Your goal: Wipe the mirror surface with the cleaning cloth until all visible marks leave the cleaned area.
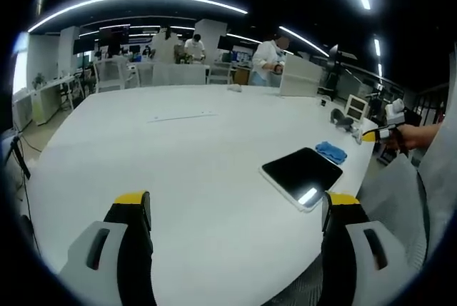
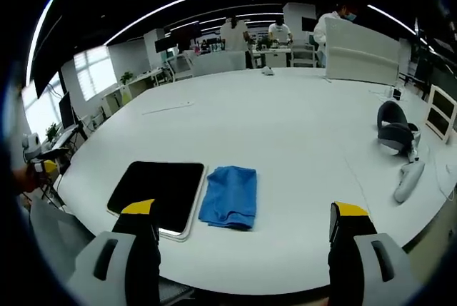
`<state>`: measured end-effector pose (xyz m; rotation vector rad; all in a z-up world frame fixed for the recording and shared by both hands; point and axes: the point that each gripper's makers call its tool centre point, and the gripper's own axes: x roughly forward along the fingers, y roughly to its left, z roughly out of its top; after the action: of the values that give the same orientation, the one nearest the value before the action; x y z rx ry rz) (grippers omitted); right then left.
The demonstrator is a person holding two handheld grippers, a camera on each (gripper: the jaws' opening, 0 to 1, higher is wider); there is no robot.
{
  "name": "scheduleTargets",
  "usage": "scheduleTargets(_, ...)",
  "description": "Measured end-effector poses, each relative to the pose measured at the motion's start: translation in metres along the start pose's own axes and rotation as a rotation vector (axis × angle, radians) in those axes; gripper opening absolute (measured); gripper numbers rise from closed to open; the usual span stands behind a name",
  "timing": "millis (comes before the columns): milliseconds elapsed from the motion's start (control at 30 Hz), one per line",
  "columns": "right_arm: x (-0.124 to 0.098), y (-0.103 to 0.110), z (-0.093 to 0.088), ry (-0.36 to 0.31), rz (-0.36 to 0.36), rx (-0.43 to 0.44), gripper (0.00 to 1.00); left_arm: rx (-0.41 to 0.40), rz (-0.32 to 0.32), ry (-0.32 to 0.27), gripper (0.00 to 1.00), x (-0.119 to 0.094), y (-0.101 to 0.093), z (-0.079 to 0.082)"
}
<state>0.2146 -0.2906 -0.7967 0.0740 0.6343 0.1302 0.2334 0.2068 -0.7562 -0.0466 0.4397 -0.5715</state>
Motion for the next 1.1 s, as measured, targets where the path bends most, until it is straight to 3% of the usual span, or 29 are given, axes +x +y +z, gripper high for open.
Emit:
scheduleTargets(100, 0.0006, 0.0044, -0.0038, 0.007, 0.008, 0.002, 0.99, 0.008, -0.016, -0.032, 0.98, -0.0015, -0.0032, 0.0042)
scheduleTargets(467, 0.0011, 0.0029, -0.0071, 0.009, 0.017, 0.009, 0.99, -0.008, -0.004, -0.009, 0.99, -0.0025, -0.0022, -0.0001)
scheduleTargets(633, 0.0002, 0.0028, -0.0036, 0.001, 0.017, 0.017, 0.99, -0.005, 0.019, -0.038, 0.99, -0.0055, -0.0002, 0.0047)
scheduleTargets(1100, -0.0028, 0.0021, -0.003, -0.009, 0.02, 0.03, 0.99, 0.005, 0.019, -0.035, 0.99, -0.0074, 0.0001, 0.0064)
